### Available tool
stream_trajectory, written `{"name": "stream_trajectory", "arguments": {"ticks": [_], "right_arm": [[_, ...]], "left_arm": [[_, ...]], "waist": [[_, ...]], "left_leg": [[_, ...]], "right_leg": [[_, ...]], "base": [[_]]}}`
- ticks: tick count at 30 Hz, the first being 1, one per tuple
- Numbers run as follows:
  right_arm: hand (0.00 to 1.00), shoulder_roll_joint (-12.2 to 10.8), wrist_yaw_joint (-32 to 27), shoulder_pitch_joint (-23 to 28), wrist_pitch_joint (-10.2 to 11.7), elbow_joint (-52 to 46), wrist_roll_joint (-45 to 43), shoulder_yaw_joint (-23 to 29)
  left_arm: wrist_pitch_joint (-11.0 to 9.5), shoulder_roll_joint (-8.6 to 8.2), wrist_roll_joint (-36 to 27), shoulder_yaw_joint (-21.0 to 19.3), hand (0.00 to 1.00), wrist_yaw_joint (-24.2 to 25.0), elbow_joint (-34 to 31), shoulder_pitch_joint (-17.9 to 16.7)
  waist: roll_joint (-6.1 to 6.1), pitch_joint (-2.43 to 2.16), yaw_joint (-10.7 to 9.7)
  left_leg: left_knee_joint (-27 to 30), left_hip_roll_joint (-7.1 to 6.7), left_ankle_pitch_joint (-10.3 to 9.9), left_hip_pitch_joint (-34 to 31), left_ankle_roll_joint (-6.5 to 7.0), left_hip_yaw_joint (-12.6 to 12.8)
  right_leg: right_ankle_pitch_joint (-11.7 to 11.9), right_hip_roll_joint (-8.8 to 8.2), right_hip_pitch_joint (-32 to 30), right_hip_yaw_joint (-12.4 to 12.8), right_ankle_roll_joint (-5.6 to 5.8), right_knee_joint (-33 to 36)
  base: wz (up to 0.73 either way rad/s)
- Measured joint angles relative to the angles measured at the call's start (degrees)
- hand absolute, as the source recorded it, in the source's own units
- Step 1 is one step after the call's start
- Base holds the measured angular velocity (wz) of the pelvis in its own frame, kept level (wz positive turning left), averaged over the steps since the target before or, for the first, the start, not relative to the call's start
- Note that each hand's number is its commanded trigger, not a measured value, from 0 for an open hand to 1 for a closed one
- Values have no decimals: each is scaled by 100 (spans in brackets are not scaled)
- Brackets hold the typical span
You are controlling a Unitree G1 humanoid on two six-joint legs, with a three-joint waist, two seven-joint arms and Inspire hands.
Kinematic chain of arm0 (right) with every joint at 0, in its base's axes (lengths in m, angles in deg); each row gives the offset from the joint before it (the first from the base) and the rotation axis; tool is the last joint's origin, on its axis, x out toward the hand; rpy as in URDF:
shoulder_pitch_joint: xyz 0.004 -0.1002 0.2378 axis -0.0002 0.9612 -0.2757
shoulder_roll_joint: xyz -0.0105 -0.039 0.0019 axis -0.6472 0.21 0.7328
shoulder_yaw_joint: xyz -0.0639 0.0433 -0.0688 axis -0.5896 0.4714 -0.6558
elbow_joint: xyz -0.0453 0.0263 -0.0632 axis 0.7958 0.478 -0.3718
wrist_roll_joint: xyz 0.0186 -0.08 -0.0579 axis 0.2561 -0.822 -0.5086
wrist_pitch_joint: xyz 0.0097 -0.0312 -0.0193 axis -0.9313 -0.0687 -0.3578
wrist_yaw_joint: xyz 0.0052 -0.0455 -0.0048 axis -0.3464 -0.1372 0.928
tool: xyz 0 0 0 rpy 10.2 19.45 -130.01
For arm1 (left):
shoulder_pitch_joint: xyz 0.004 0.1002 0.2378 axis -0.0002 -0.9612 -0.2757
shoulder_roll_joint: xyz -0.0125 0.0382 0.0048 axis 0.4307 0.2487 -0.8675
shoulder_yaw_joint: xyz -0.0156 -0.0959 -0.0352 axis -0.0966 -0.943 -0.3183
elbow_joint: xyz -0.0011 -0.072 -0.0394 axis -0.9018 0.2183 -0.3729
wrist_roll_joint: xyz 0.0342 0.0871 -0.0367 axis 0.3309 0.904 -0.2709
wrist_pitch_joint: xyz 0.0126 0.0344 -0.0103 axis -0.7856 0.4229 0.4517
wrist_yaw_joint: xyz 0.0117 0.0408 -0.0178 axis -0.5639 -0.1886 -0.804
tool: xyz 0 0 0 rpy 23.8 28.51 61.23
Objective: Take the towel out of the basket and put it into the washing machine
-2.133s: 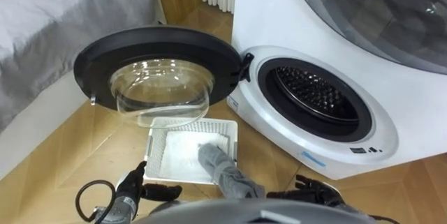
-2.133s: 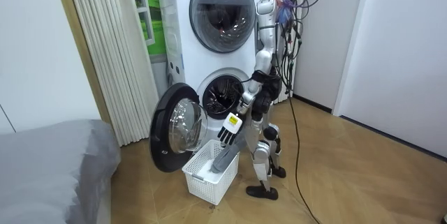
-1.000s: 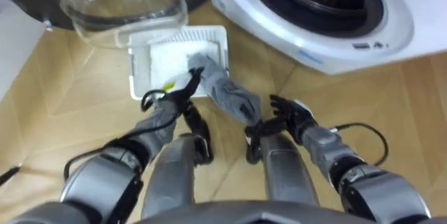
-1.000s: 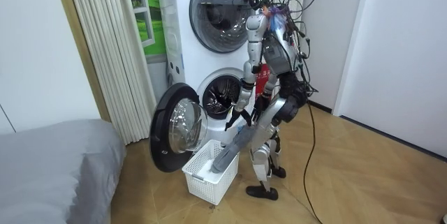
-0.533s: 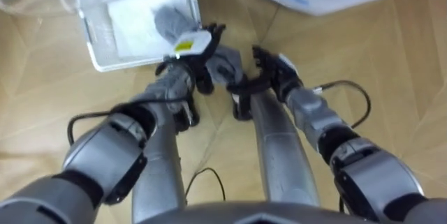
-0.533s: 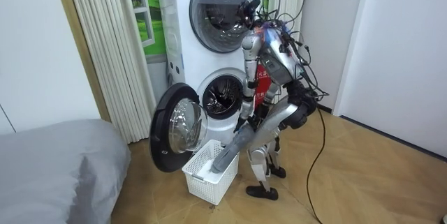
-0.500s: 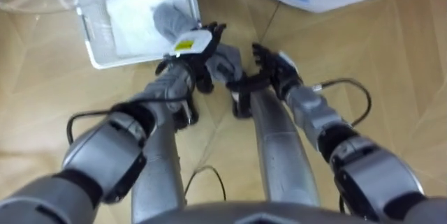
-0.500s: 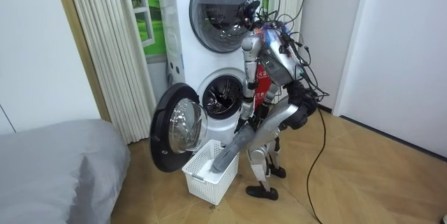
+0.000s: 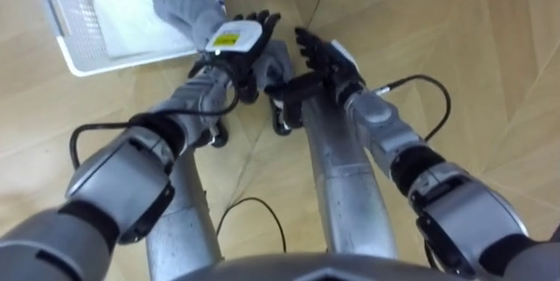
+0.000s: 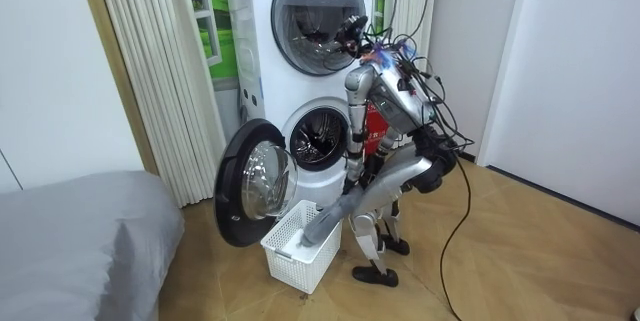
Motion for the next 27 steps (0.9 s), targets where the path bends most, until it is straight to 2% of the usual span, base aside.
{"name": "stream_trajectory", "arguments": {"ticks": [6, 13, 20, 25, 27], "right_arm": [[0, -144, -3, -74, -1, 1, 369, 3], [0, -192, -3, -36, -4, 20, 678, -15], [0, -157, 45, 73, -1, 263, 635, -108], [0, -105, 34, 277, 0, 270, 702, -145], [0, -94, 40, 368, -12, 285, 852, -222]], "left_arm": [[158, 90, -4, 115, 100, 385, 1, -9], [239, 85, 44, 227, 100, 491, 46, -13], [236, 56, 45, 235, 100, 564, 44, -272], [228, 14, 46, 405, 100, 529, 40, -431], [227, -67, 56, 402, 100, 422, 38, -491]], "waist": [[-7, -2, -134], [-5, -3, -114], [11, -15, -7], [79, -52, 203], [112, -66, 323]], "left_leg": [[23, -8, -5, -16, -8, -13], [5, 1, -5, -2, -13, -49], [-267, -8, 4, 427, -35, -36], [-527, -33, 13, 895, -40, 21], [-680, -58, 23, 1199, -58, 12]], "right_leg": [[-43, -35, -6, -35, -27, 49], [-43, -36, 35, -80, -35, -1], [-31, -57, 471, -114, -33, -279], [-28, -74, 912, -111, -18, -504], [-24, -60, 1233, -135, -10, -679]], "base": [[3], [0], [0], [0], [0]]}}
